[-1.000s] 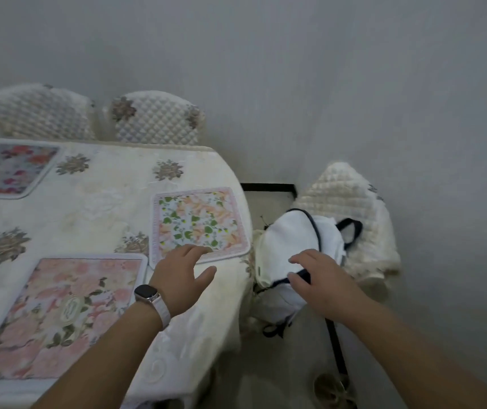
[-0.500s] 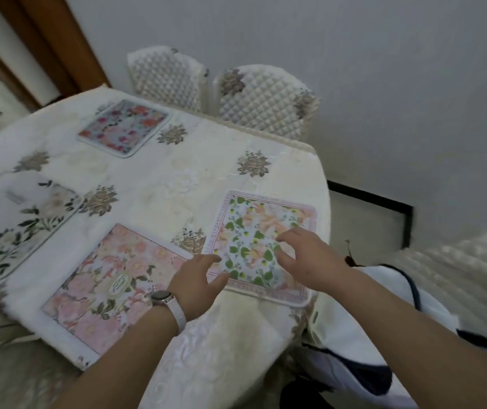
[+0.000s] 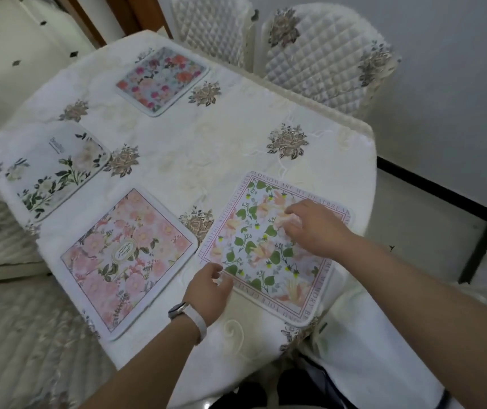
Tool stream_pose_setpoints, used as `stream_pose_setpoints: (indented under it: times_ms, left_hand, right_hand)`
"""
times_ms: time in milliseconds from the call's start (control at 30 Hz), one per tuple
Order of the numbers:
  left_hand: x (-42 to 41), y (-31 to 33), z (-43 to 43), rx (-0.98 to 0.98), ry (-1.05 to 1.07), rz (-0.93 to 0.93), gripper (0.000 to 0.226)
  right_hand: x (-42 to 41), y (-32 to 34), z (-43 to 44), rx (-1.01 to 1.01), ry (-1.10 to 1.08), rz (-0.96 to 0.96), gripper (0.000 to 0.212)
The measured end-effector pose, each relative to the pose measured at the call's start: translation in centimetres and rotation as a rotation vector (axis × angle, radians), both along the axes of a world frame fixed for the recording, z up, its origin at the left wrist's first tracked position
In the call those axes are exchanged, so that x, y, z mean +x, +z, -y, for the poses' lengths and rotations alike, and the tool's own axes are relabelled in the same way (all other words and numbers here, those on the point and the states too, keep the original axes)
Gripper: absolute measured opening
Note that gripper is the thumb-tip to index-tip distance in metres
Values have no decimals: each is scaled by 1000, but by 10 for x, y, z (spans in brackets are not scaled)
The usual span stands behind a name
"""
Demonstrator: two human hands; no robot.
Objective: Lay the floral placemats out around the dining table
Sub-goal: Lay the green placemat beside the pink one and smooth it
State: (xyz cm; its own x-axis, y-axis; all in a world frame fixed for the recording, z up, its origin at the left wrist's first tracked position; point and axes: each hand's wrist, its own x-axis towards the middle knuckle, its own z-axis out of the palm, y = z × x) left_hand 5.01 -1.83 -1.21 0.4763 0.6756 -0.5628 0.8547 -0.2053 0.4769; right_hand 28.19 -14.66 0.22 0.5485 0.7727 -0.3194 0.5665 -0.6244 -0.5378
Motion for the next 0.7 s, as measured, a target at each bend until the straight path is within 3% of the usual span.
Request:
stream_pose_setpoints:
  times_ms: [133, 400, 700]
  left_hand:
    - [1, -13, 15, -118, 308, 23, 32]
    - [4, -32, 25, -381, 742, 188, 56]
    - [7, -40, 29, -337, 784, 222, 51]
  right_hand:
    - [17, -17, -11, -74, 0, 4, 49]
    - [55, -42, -34, -192, -60, 126, 55]
    - [75, -56, -47, -230, -154, 123, 41]
